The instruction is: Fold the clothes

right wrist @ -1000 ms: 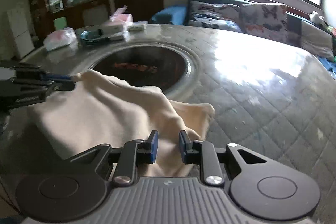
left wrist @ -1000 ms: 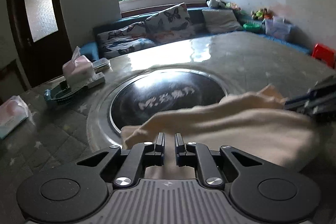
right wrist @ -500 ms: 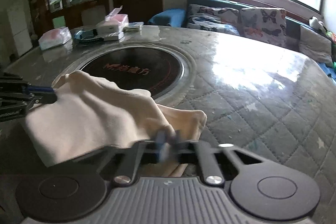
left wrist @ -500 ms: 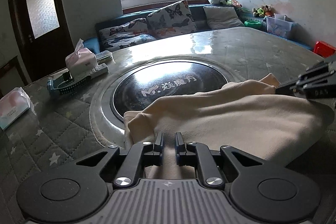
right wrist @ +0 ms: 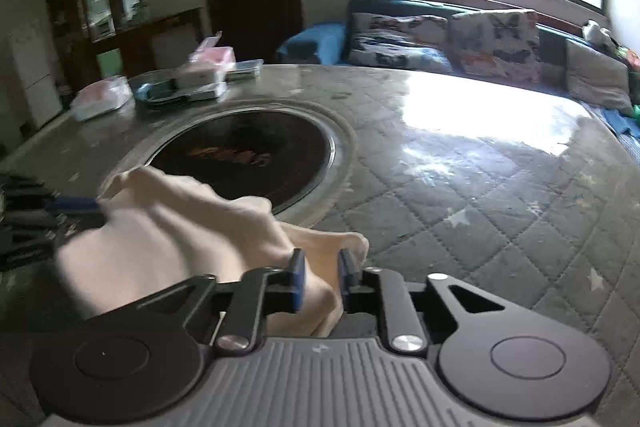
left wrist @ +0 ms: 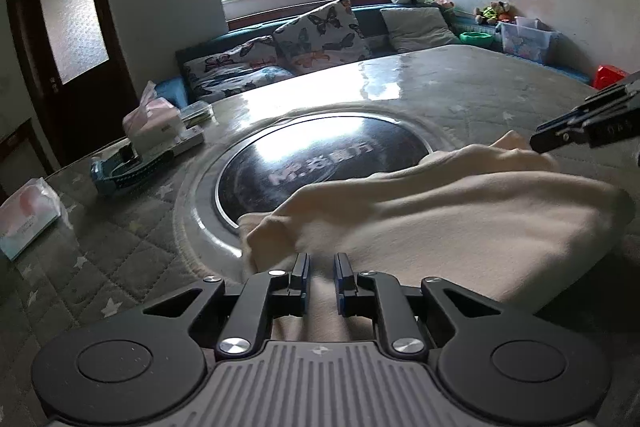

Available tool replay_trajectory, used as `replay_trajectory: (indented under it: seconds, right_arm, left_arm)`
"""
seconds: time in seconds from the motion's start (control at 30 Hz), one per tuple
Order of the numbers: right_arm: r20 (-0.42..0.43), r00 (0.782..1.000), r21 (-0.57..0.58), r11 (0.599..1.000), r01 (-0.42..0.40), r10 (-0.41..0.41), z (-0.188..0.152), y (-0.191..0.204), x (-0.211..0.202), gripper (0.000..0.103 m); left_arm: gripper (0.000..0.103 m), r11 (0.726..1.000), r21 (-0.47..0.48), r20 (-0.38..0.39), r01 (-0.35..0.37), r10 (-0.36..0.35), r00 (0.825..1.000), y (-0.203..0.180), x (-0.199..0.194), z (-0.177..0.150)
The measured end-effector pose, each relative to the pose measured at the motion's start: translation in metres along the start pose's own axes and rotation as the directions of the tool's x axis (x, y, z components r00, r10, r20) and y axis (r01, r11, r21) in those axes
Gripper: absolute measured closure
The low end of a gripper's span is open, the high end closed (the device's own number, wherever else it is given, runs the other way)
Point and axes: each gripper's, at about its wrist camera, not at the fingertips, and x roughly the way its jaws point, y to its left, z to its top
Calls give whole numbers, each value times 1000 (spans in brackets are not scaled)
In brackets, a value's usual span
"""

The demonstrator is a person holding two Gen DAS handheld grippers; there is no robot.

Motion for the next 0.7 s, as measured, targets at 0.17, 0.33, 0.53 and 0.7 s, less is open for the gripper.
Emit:
replay_trajectory:
  seconds: [0.17, 0.33, 0.53, 0.7]
  right_arm:
    - [-27, 999, -36, 999, -29, 29, -3, 0, 4, 77]
    - [-74, 995, -61, 996, -68, 63, -6, 1, 18, 76]
    - [-67, 997, -93, 994, -55, 49, -2, 3, 10, 99]
    - [39, 999, -180, 984, 7, 0, 14, 14, -13, 99]
  left_arm:
    - [89, 987, 67, 28, 148, -150, 988, -37, -12, 9]
    - [88, 953, 145, 34, 267, -274, 961, -78, -12, 18]
    - [89, 924, 169, 29, 343, -353, 935, -100, -6, 24]
    - [89, 894, 179, 7, 411, -419, 908, -103, -3, 21]
